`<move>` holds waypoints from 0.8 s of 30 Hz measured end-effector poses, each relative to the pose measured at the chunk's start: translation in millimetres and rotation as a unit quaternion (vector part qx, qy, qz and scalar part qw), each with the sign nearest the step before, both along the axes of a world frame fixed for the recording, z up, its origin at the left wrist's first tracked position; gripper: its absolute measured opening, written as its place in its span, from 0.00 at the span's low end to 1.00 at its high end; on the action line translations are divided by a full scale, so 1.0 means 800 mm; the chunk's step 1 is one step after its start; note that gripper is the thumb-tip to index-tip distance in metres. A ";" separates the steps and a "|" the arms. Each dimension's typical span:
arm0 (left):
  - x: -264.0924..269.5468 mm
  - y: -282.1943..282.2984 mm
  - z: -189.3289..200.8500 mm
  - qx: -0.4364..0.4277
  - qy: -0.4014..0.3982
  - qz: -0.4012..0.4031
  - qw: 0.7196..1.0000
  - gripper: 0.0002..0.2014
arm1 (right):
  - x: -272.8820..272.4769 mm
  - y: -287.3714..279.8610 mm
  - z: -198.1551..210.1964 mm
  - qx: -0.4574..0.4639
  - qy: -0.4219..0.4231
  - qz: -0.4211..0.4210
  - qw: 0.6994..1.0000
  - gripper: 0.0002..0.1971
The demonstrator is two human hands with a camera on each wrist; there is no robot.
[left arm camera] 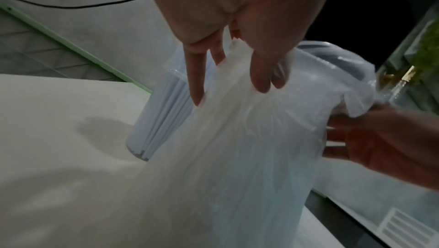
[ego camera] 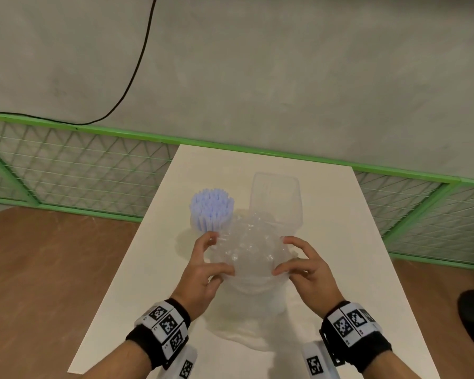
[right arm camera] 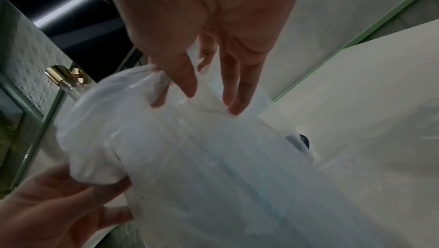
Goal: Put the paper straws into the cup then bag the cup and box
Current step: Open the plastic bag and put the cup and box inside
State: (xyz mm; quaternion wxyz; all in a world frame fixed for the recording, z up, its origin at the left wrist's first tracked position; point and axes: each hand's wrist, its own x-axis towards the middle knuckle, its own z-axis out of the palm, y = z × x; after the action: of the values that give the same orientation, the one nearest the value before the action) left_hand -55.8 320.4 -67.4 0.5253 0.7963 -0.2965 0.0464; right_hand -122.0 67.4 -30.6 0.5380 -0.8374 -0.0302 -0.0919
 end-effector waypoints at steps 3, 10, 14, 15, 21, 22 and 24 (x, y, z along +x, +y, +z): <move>-0.005 0.004 -0.004 0.038 -0.016 0.004 0.999 0.18 | -0.006 0.001 0.018 0.013 0.057 0.035 0.998 0.18; -0.021 0.021 0.011 0.084 0.139 -0.043 0.986 0.10 | -0.013 0.007 0.012 0.000 0.078 -0.013 0.997 0.07; -0.018 0.022 0.017 -0.002 0.199 0.025 0.980 0.09 | -0.016 0.006 0.001 0.041 0.099 -0.035 0.994 0.30; -0.016 0.022 0.017 -0.013 0.212 0.036 0.977 0.15 | -0.016 0.005 -0.003 0.044 0.113 -0.037 0.992 0.33; -0.001 0.022 0.004 0.079 0.276 0.033 0.957 0.43 | -0.014 -0.001 -0.028 0.013 0.175 -0.031 0.984 0.52; 0.004 0.021 0.007 0.110 0.277 0.018 0.954 0.47 | -0.012 -0.003 -0.029 -0.002 0.181 -0.026 0.983 0.54; 0.015 0.014 0.016 0.182 0.271 -0.031 0.945 0.55 | -0.007 -0.005 -0.028 -0.051 0.188 -0.005 0.981 0.55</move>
State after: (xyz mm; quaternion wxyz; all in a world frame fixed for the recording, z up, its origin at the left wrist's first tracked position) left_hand -43.8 331.8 -54.8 0.4335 0.8511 -0.1707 -0.2419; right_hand -127.3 63.0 -52.8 0.4901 -0.8662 0.0709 0.0661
